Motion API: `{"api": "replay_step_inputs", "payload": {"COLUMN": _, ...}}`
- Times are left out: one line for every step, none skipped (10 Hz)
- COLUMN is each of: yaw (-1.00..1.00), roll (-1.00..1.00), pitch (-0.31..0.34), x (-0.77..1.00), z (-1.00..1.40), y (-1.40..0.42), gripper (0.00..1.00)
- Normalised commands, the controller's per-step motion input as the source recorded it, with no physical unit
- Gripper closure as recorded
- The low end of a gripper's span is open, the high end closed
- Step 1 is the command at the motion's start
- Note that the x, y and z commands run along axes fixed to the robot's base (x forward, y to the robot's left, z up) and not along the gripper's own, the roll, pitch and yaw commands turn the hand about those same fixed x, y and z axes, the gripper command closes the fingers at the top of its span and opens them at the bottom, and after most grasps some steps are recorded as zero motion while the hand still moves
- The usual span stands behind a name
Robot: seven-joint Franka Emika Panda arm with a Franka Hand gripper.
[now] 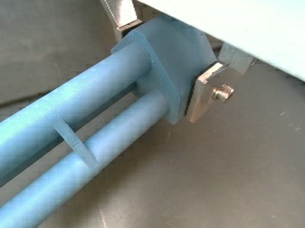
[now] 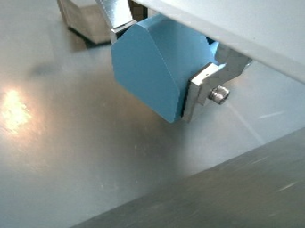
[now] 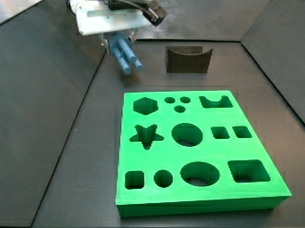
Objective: Pick up the 3 prong object. Move up. Rotate the 3 prong object. Place the 3 prong object on the fixture. Regrasp the 3 prong object. Move to above the board. Insert the 3 prong object.
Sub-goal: Move up, then rotate the 3 prong object.
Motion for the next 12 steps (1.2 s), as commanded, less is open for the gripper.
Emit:
{"api": "replay_step_inputs", "payload": {"yaw": -0.02, "roll": 0.03, "pitch": 0.055, "x": -0.01, "z": 0.17, "y": 0.02, "gripper": 1.00}}
{"api": "replay_step_inputs", "payload": {"yaw": 0.00, "roll": 0.00, "pitch": 0.000, "x": 0.81, "z": 0.83, "y": 0.58, "gripper": 1.00}}
{"api": "replay_step_inputs", "payload": {"yaw": 0.00, "roll": 0.00, "pitch": 0.013, "x": 0.78, "z": 0.80, "y": 0.55, "gripper": 1.00}}
{"api": "replay_step_inputs", "payload": {"yaw": -0.01, "roll": -0.03, "pitch": 0.094, "x": 0.54, "z": 0.62, "y": 0.35, "gripper": 1.00}}
{"api": "replay_step_inputs", "payload": {"yaw": -0.01, "roll": -0.04, "pitch": 0.103, "x": 0.35, "z": 0.46, "y": 0.18, "gripper": 1.00}}
{"api": "replay_step_inputs", "payload": {"yaw": -0.02, "roll": -0.02, "pitch": 0.074, "x": 0.11, "z": 0.24, "y": 0.10, "gripper": 1.00}}
{"api": "replay_step_inputs", "payload": {"yaw": -1.00, "roll": 0.00, "pitch": 0.000, "x": 0.00, "z": 0.00, "y": 0.00, "gripper": 1.00}}
{"api": "replay_step_inputs", "payload": {"yaw": -1.00, "roll": 0.00, "pitch": -0.001, "x": -0.01, "z": -0.09, "y": -0.02, "gripper": 1.00}}
{"api": "replay_step_inputs", "payload": {"yaw": -1.00, "roll": 0.00, "pitch": -0.002, "x": 0.01, "z": -0.07, "y": -0.01, "gripper": 1.00}}
{"api": "replay_step_inputs", "payload": {"yaw": -1.00, "roll": 0.00, "pitch": -0.003, "x": 0.02, "z": -0.04, "y": 0.00, "gripper": 1.00}}
{"api": "replay_step_inputs", "payload": {"yaw": -1.00, "roll": 0.00, "pitch": -0.003, "x": 0.02, "z": -0.03, "y": 0.00, "gripper": 1.00}}
{"api": "replay_step_inputs", "payload": {"yaw": -1.00, "roll": 0.00, "pitch": -0.004, "x": 0.02, "z": -0.03, "y": 0.01, "gripper": 1.00}}
